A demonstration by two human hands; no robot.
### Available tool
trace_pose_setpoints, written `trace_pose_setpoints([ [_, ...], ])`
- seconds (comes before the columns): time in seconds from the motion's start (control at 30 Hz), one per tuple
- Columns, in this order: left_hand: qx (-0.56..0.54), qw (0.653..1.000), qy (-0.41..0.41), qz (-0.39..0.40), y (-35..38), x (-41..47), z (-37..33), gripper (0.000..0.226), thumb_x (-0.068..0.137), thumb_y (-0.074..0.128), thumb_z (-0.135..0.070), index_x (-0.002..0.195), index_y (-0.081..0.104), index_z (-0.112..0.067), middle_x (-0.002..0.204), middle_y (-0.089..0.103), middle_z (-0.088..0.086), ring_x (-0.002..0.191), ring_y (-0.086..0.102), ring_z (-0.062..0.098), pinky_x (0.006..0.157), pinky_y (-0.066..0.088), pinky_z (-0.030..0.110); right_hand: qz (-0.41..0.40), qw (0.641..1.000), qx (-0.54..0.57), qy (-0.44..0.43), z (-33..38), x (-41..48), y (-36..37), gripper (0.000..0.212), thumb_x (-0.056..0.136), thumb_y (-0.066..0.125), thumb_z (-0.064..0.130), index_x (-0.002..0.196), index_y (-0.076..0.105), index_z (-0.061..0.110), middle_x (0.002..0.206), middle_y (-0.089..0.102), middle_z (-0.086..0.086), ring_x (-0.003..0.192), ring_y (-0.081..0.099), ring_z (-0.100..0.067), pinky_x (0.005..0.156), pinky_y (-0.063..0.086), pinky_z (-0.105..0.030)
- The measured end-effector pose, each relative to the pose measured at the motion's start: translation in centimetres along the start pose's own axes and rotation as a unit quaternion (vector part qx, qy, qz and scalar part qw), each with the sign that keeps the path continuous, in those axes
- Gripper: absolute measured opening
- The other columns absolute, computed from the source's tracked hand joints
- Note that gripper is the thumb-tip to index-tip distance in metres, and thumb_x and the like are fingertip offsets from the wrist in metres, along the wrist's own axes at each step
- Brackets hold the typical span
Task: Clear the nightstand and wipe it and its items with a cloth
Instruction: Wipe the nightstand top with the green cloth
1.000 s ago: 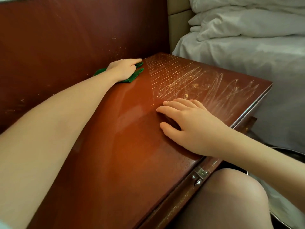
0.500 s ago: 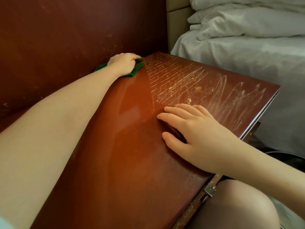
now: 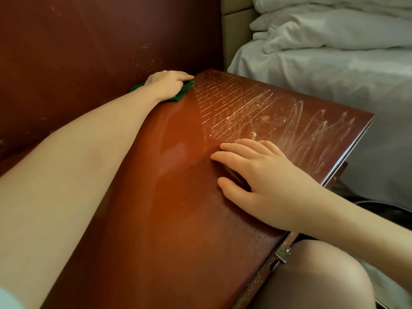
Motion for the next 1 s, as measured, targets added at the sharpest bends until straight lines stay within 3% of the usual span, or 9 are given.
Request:
trace_pose_setpoints([
  [0.33, 0.002, 0.998, 0.067, 0.003, -0.3, -2.1, -1.6, 0.043, 0.099, 0.032, -0.022, 0.133, 0.048, -0.044, 0.144, 0.041, -0.019, 0.138, 0.031, 0.015, 0.114, 0.022, 0.039, 0.016, 1.0, 0.0, 0.007, 0.2, 0.0, -0.1, 0.063, 0.085, 0.017, 0.053, 0.144, 0.03, 0.035, 0.152, 0.027, 0.013, 0.141, 0.015, -0.009, 0.114, 0.006, -0.031],
  [0.43, 0.005, 0.995, 0.099, 0.007, -0.3, -3.6, -2.6, 0.042, 0.1, 0.032, -0.021, 0.135, 0.047, -0.038, 0.145, 0.041, -0.015, 0.138, 0.031, 0.013, 0.114, 0.022, 0.039, 0.021, 1.0, -0.002, 0.006, 0.2, 0.0, -0.2, 0.053, 0.095, 0.023, 0.052, 0.145, 0.028, 0.035, 0.153, 0.025, 0.014, 0.141, 0.013, -0.008, 0.114, 0.004, -0.03],
  [0.63, 0.006, 0.988, 0.151, 0.018, -0.8, -7.3, -4.3, 0.041, 0.101, 0.033, -0.017, 0.137, 0.046, -0.031, 0.146, 0.041, -0.011, 0.137, 0.031, 0.009, 0.114, 0.023, 0.036, 0.016, 1.0, 0.004, 0.003, 0.3, -0.1, -0.3, 0.063, 0.086, 0.018, 0.053, 0.144, 0.032, 0.034, 0.152, 0.028, 0.012, 0.14, 0.017, -0.008, 0.115, 0.008, -0.033],
  [0.73, 0.0, 0.982, 0.186, 0.028, -0.9, -9.8, -5.2, 0.041, 0.101, 0.035, -0.016, 0.138, 0.046, -0.029, 0.145, 0.042, -0.01, 0.137, 0.032, 0.008, 0.115, 0.025, 0.035, 0.021, 1.0, 0.005, 0.003, 0.3, -0.2, -0.3, 0.052, 0.096, 0.025, 0.051, 0.144, 0.031, 0.032, 0.152, 0.027, 0.011, 0.14, 0.016, -0.008, 0.116, 0.007, -0.033],
  [0.93, -0.011, 0.97, 0.241, 0.024, -1.9, -16.0, -6.6, 0.045, 0.093, 0.033, -0.026, 0.135, 0.049, -0.03, 0.139, 0.045, -0.017, 0.126, 0.029, -0.007, 0.108, 0.023, 0.019, 0.018, 1.0, 0.004, -0.001, 0.5, -0.2, -0.4, 0.049, 0.097, 0.031, 0.044, 0.144, 0.033, 0.031, 0.152, 0.028, 0.01, 0.14, 0.017, -0.008, 0.116, 0.008, -0.035],
  [1.0, -0.024, 0.965, 0.26, 0.027, -2.1, -17.8, -7.1, 0.046, 0.091, 0.033, -0.027, 0.134, 0.049, -0.031, 0.135, 0.044, -0.023, 0.127, 0.031, -0.006, 0.108, 0.025, 0.02, 0.017, 1.0, 0.003, -0.001, 0.5, -0.3, -0.5, 0.049, 0.097, 0.031, 0.044, 0.144, 0.033, 0.031, 0.152, 0.028, 0.011, 0.14, 0.017, -0.008, 0.116, 0.009, -0.033],
])
Point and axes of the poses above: each hand's wrist, its own x-axis towards the middle knuckle, its own y-axis out of the palm, z = x × y, the point moved 10 cm from there along x, towards the middle knuckle
